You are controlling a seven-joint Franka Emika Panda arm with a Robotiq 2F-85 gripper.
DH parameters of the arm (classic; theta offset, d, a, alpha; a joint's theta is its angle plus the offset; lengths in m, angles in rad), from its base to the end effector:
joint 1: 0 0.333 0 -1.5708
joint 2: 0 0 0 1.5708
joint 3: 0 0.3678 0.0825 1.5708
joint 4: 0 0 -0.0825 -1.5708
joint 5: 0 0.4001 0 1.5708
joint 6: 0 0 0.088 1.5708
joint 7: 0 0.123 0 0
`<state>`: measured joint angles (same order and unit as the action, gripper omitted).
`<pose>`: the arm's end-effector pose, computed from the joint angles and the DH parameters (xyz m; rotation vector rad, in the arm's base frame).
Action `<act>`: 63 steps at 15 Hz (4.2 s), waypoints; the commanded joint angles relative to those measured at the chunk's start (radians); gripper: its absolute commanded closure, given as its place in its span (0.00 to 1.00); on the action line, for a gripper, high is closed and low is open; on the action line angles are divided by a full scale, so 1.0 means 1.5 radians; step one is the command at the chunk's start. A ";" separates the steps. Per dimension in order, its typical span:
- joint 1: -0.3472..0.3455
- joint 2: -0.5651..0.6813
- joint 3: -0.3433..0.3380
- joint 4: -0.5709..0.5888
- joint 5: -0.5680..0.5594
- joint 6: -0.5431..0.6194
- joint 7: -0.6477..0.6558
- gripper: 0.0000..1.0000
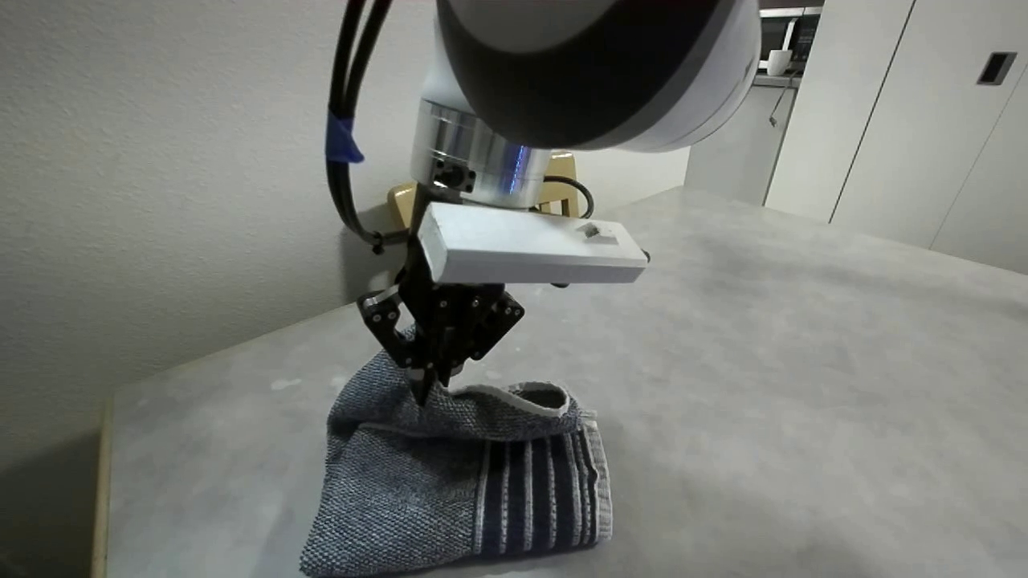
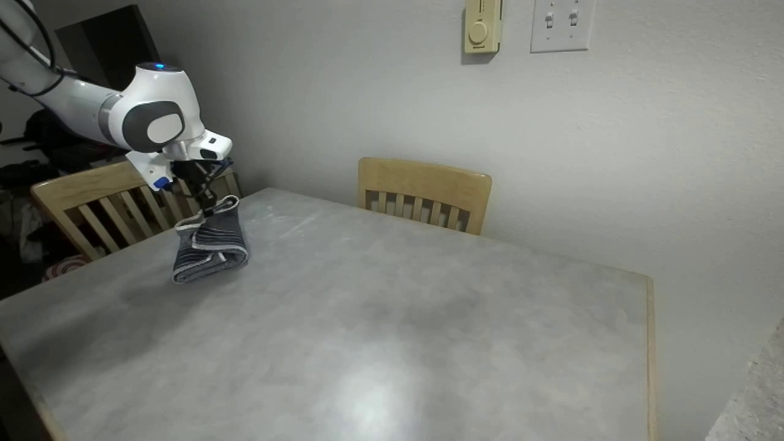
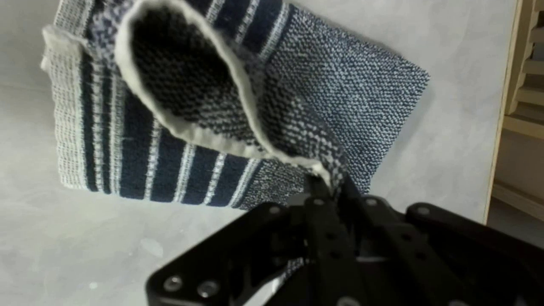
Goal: Fold the towel
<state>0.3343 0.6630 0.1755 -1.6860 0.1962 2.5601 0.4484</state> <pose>0.6612 0.3468 0.2540 -2.8312 0.1983 -0.1209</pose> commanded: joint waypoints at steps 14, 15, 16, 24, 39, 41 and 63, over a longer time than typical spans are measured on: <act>0.010 0.000 -0.008 0.002 0.002 -0.001 -0.003 0.91; 0.010 0.000 -0.008 0.002 0.002 -0.001 -0.003 0.91; 0.010 0.000 -0.008 0.002 0.002 -0.001 -0.003 0.91; 0.014 -0.002 -0.011 -0.002 -0.001 0.002 0.001 0.98; 0.019 -0.012 -0.010 -0.002 -0.002 0.010 -0.006 0.11; 0.017 -0.011 -0.009 0.004 -0.003 0.009 -0.013 0.01; -0.083 0.097 0.025 0.096 -0.082 0.130 -0.256 1.00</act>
<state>0.2674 0.7431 0.1368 -1.5883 0.0388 2.7378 0.1890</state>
